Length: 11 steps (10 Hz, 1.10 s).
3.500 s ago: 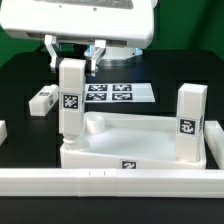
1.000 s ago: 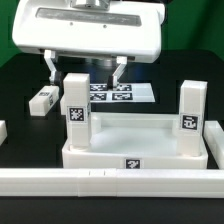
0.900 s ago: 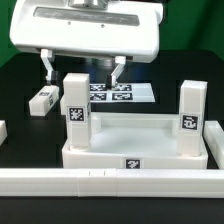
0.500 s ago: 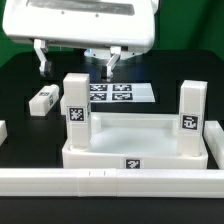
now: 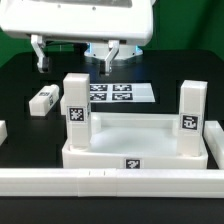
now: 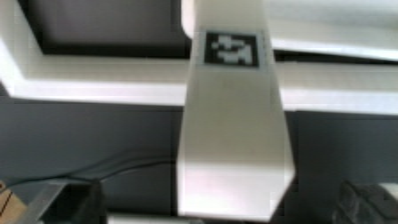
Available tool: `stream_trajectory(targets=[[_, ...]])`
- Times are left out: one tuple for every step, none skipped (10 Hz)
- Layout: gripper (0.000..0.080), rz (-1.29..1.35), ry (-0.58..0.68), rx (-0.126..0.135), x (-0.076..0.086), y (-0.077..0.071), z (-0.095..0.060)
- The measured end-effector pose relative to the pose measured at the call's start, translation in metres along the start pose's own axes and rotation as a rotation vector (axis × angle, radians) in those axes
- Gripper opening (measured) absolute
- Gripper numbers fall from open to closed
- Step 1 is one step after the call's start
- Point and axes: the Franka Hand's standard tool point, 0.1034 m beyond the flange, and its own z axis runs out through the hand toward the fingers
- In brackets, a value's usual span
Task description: Assemble desk
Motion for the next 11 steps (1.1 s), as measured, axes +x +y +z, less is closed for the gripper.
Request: stream_trajectory(targets=[[0.0649,0.005,-0.107,0.035,-0.002,-0.004,0.002],[0.0649,0.007,-0.173,0.056,0.002,-0.006,0.002],[0.0649,0.008,-0.231,0.071,0.002,-0.006,0.004],[0.0649,0.009,-0.280,0.080,0.001,-0.004,0.007],[0.0649,0.009,-0.380,0.101,-0.001,-0.003,0.007],[0.0649,0.000,-0.434,0.107,0.005,-0.001,0.009],[0.0649,-0.002,-0.429,0.104,0.010,-0.001,0.011],[0.0649,-0.003,-0.429,0.104,0.009,0.000,0.011],[0.0649,-0.001,-0.430,0.103,0.009,0.002,0.012],[0.0628,0.000,-0.432,0.102,0.007,0.002,0.013],[0.0500,0.000,-0.437,0.102,0.005,0.002,0.015]])
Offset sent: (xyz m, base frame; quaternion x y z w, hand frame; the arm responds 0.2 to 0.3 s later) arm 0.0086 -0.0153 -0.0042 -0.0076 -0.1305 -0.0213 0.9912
